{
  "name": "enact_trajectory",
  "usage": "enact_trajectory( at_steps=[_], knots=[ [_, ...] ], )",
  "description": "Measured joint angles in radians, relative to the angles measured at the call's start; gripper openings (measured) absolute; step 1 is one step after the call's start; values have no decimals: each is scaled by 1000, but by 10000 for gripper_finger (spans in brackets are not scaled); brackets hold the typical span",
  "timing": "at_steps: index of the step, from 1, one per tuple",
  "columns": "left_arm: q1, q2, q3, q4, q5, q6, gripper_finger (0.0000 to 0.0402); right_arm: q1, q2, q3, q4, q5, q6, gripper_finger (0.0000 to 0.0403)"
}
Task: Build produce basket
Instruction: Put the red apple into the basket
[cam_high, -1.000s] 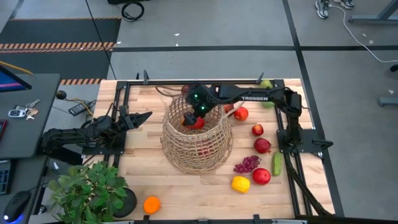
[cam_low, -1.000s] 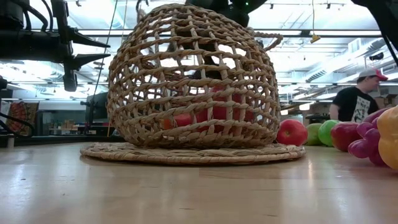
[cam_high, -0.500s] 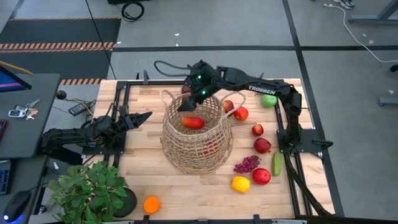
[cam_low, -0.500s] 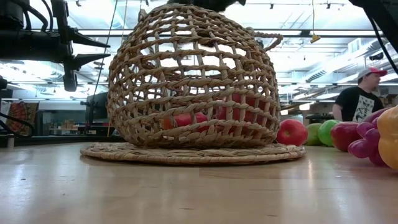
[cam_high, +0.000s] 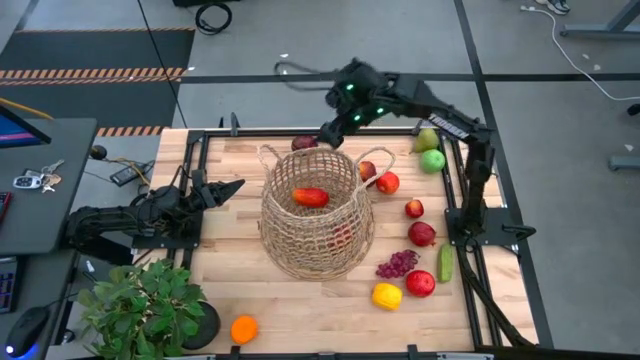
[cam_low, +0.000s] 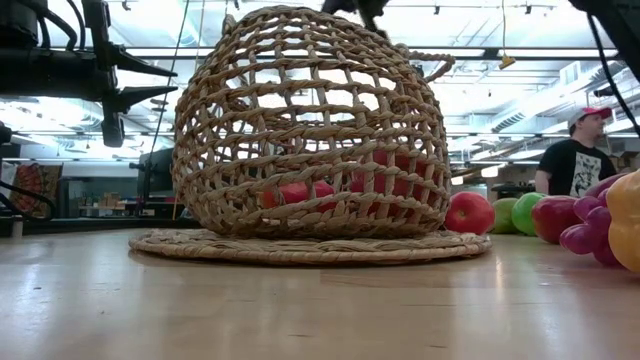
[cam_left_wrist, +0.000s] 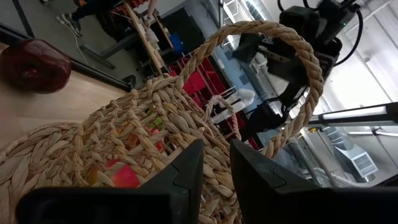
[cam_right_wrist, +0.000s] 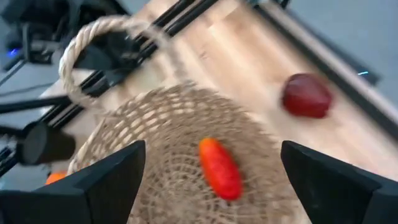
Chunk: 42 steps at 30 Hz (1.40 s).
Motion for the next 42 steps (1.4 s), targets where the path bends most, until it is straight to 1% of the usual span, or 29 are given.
enact_trajectory(
  at_steps=[7, 13, 17, 23, 25, 27, 30, 36, 42],
  knots=[
    [0, 0, 0, 0, 0, 0, 87, -23, -118, -43, 2, 179, -26, 367],
    [0, 0, 0, 0, 0, 0, 83, -23, -228, -113, 4, 290, -3, 365],
    [0, 0, 0, 0, 0, 0, 86, -23, -326, -222, 2, 358, 34, 365],
    [0, 0, 0, 0, 0, 0, 89, -25, -512, -482, 11, 496, 147, 365],
    [0, 0, 0, 0, 0, 0, 87, -36, -574, -577, 30, 501, 199, 365],
    [0, 0, 0, 0, 0, 0, 85, -43, -634, -663, 47, 484, 241, 365],
    [0, 0, 0, 0, 0, 0, 83, -28, -714, -769, 56, 482, 282, 365],
    [0, 0, 0, 0, 0, 0, 87, 92, -837, -926, 58, 487, 462, 365],
    [0, 0, 0, 0, 0, 0, 88, 224, -878, -1056, 58, 530, 621, 361]
  ],
)
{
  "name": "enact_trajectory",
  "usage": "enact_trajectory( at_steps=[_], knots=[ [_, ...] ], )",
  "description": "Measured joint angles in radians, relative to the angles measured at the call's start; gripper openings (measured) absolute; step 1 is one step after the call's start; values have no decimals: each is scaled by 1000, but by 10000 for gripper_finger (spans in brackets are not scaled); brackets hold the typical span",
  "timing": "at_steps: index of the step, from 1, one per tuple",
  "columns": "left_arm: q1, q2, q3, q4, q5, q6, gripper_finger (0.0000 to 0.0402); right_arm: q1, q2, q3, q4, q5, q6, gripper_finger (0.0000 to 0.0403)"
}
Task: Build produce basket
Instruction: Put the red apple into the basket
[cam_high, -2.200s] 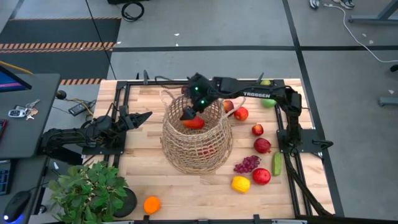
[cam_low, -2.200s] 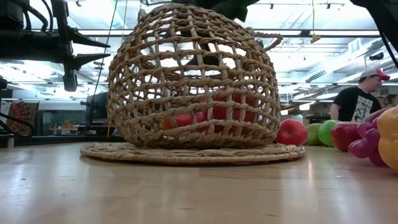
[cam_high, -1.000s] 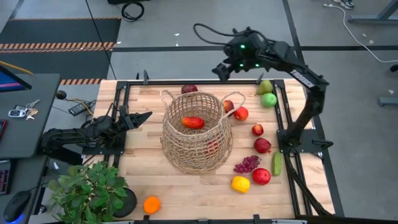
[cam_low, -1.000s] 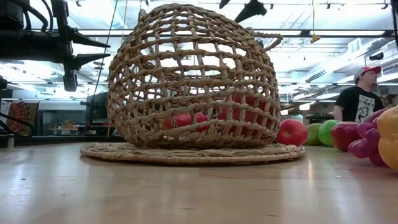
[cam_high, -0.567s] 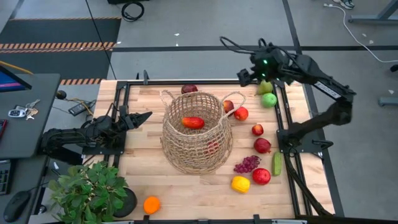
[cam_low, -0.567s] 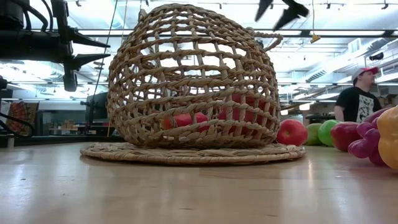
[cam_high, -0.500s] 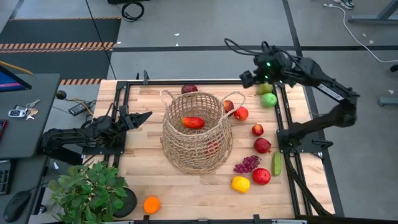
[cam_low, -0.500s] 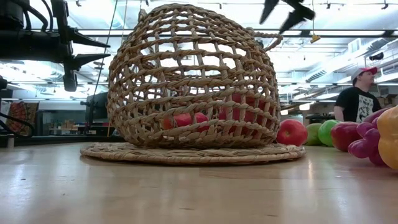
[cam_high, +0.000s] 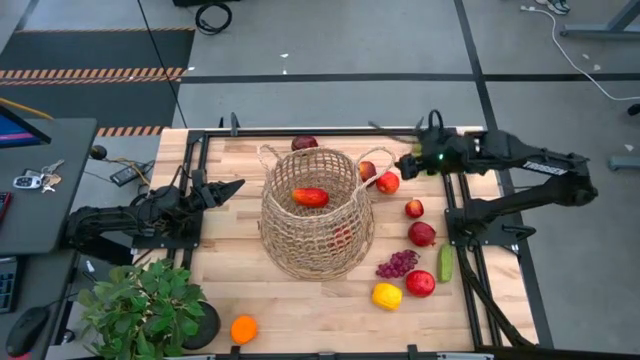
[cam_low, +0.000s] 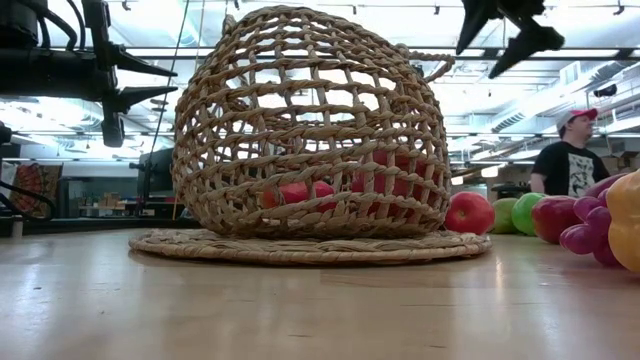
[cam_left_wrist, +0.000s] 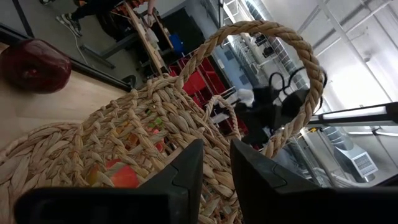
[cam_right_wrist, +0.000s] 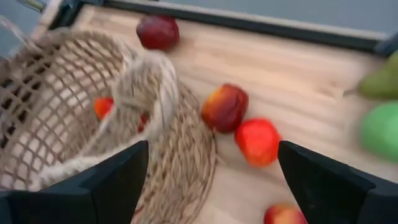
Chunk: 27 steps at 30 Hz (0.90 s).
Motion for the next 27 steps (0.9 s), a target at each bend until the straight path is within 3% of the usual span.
enact_trajectory(
  at_steps=[10, 21, 27],
  knots=[
    [0, 0, 0, 0, 0, 0, 85, 149, 49, -146, 3, -37, 121, 358],
    [0, 0, 0, 0, 0, 0, 86, 432, 127, -282, 61, 118, 143, 358],
    [0, 0, 0, 0, 0, 0, 86, 495, 173, -370, 20, 6, 253, 358]
  ],
)
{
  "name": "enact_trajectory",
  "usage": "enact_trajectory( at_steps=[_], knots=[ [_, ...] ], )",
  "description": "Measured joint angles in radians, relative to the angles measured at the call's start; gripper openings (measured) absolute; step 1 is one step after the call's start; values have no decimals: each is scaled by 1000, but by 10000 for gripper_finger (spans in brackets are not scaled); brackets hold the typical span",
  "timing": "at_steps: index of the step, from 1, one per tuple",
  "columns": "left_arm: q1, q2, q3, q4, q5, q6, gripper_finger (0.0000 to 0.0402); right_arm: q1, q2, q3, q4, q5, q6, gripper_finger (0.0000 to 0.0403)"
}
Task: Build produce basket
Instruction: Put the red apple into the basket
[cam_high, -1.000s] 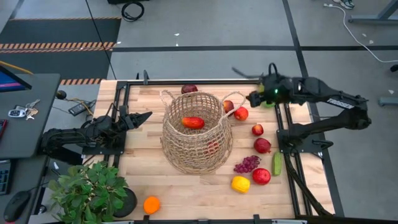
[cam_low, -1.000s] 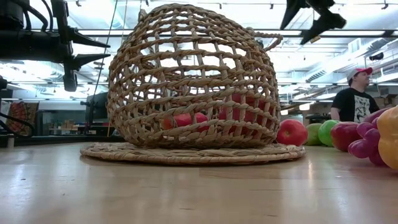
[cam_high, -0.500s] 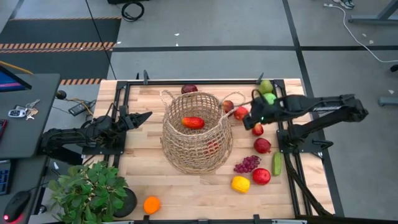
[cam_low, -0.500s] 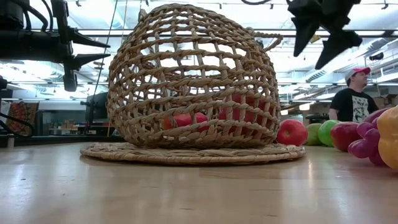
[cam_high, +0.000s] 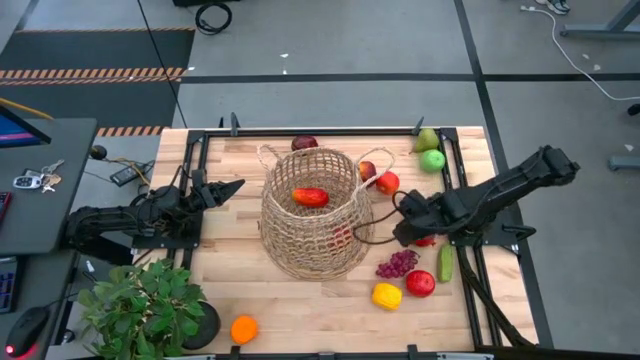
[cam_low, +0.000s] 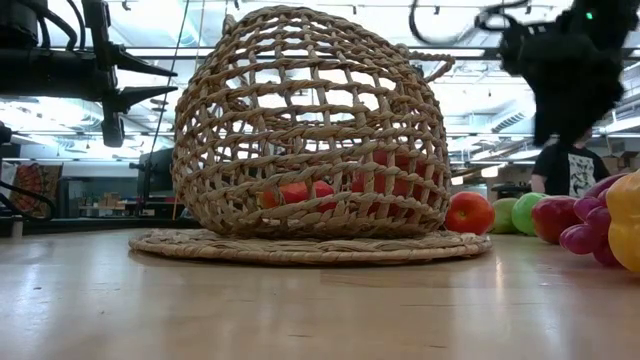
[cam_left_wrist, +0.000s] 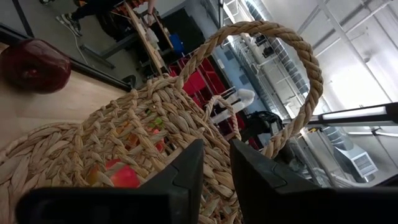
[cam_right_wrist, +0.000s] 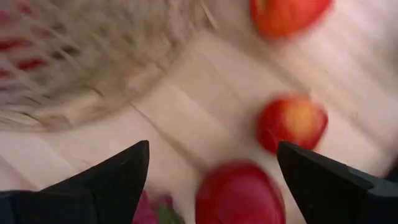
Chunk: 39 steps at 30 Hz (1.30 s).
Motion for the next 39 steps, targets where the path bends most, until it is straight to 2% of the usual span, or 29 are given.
enact_trajectory(
  at_steps=[2, 5, 12, 20, 33, 39],
  knots=[
    [0, 0, 0, 0, 0, 0, 88, -23, -11, -21, -7, -40, 21, 358],
    [0, 0, 0, 0, 0, 0, 91, -67, -42, -32, -15, -45, 9, 359],
    [0, 0, 0, 0, 0, 0, 91, -205, -55, -77, 26, -59, -132, 373],
    [0, 0, 0, 0, 0, 0, 89, -311, -55, -144, 79, -64, -221, 382],
    [0, 0, 0, 0, 0, 0, 85, -377, -53, -278, 207, -140, -249, 381],
    [0, 0, 0, 0, 0, 0, 88, -382, -52, -317, 267, -180, -250, 357]
  ],
)
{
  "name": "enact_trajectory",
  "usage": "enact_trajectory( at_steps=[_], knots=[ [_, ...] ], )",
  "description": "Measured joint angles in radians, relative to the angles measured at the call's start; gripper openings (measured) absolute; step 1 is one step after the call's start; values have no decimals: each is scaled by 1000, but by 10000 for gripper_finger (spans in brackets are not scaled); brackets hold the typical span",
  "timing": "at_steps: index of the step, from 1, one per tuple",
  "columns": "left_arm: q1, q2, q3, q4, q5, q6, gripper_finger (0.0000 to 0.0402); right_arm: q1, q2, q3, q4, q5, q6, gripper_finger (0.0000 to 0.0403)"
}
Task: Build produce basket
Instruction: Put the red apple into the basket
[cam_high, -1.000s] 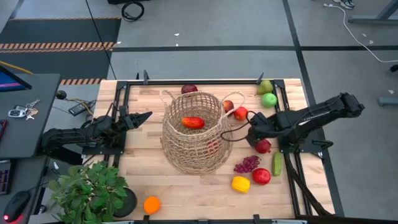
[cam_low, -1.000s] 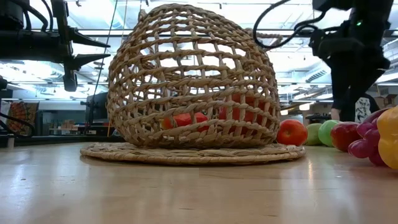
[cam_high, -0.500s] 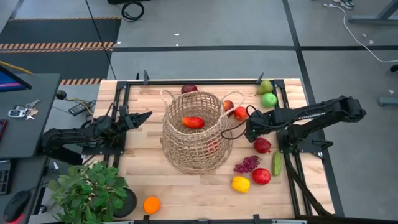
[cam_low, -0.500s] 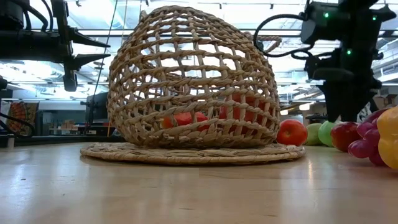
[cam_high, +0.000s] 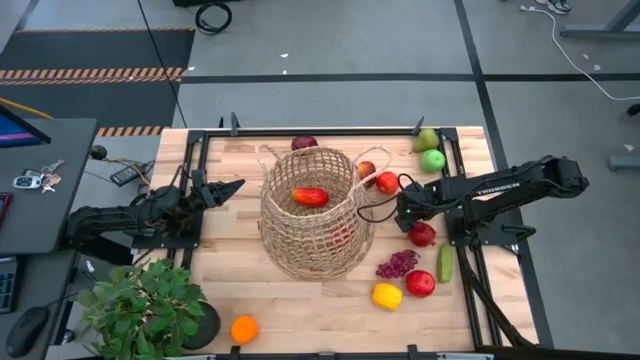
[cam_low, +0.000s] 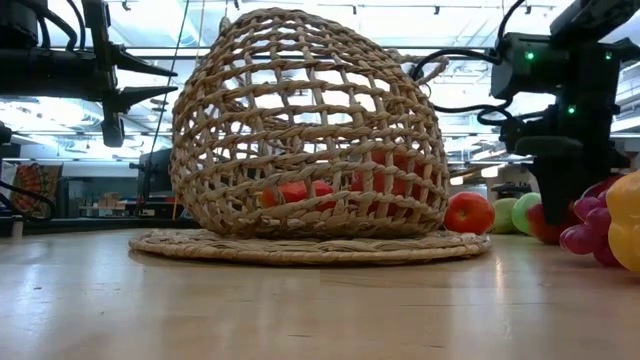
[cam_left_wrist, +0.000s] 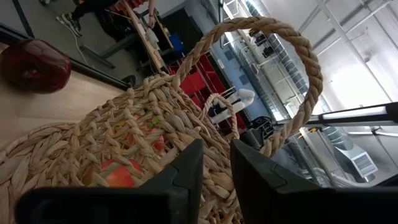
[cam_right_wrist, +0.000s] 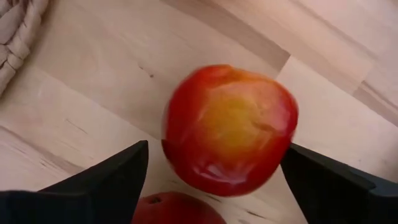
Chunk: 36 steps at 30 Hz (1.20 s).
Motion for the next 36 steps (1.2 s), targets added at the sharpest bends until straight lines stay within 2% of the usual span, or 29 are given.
enact_trajectory(
  at_steps=[6, 11, 17, 28, 32, 36],
  knots=[
    [0, 0, 0, 0, 0, 0, 91, 0, 0, 0, 9, 37, -2, 319],
    [0, 0, 0, 0, 0, 0, 91, 0, 0, 0, 17, 27, -2, 289],
    [0, 0, 0, 0, 0, 0, 90, 5, 0, 58, 26, 15, -58, 279],
    [0, 0, 0, 0, 0, 0, 86, 54, -1, 297, 6, -349, -276, 279],
    [0, 0, 0, 0, 0, 0, 85, 58, -1, 394, 29, -482, -233, 280],
    [0, 0, 0, 0, 0, 0, 90, 58, -1, 474, 109, -567, -147, 280]
  ],
)
